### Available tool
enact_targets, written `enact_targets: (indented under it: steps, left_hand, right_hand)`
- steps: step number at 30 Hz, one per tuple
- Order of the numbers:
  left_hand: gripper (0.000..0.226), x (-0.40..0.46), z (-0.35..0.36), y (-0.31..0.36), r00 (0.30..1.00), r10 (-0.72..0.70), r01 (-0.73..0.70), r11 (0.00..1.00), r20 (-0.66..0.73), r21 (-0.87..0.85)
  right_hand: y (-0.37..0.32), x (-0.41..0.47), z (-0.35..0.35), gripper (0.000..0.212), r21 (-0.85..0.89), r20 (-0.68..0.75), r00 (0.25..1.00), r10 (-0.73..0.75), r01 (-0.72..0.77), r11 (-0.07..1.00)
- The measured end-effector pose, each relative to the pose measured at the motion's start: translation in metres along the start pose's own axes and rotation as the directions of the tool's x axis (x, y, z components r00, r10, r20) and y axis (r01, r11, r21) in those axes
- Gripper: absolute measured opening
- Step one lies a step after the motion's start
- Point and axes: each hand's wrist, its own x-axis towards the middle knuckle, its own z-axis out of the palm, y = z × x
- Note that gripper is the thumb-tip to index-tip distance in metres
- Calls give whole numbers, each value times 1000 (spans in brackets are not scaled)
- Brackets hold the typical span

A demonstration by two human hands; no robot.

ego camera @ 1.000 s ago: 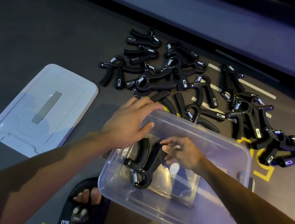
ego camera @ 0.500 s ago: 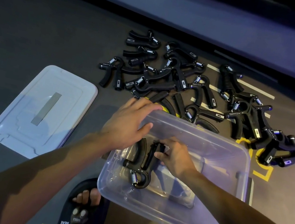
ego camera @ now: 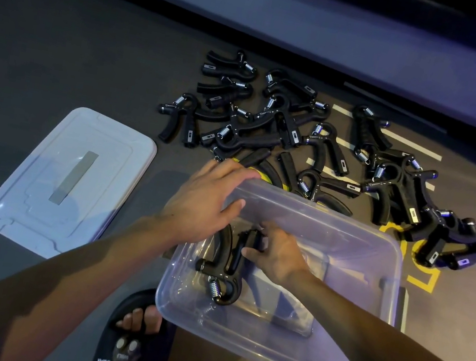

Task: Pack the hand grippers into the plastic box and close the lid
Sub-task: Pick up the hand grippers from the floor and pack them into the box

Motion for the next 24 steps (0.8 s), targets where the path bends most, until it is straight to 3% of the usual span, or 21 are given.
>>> enact_targets:
  steps: [7,13,17,20,22,24]
  left_hand:
    - [48,0,0,2,1000,3,-3,1000,-10,2]
    - [47,0,1,1,1000,5,-5,1000,-18,8]
    - [47,-1,1,1,1000,7,-7,1000,-18,5]
    - [47,-1,0,1,1000,10,-9,1000,-18,4]
    - [47,-1,0,2,1000,6,-6,1000,-16,4]
    - [47,-1,0,1,1000,5,-5,1000,-10,5]
  right_hand:
    - [-15,8,12,35,29,-28,994,104,-103,994]
    - [-13,13,12,35,85,-21,991,135,-133,987]
    - [-13,7,11,50,152,-29,990,141,-135,979]
    - [-12,-5,9,56,311,-52,981,185,-160,937]
    - [-10,-13,12,49,511,6,966,259,-226,830]
    - [-7,-19,19,42,573,81,947,310,-299,763]
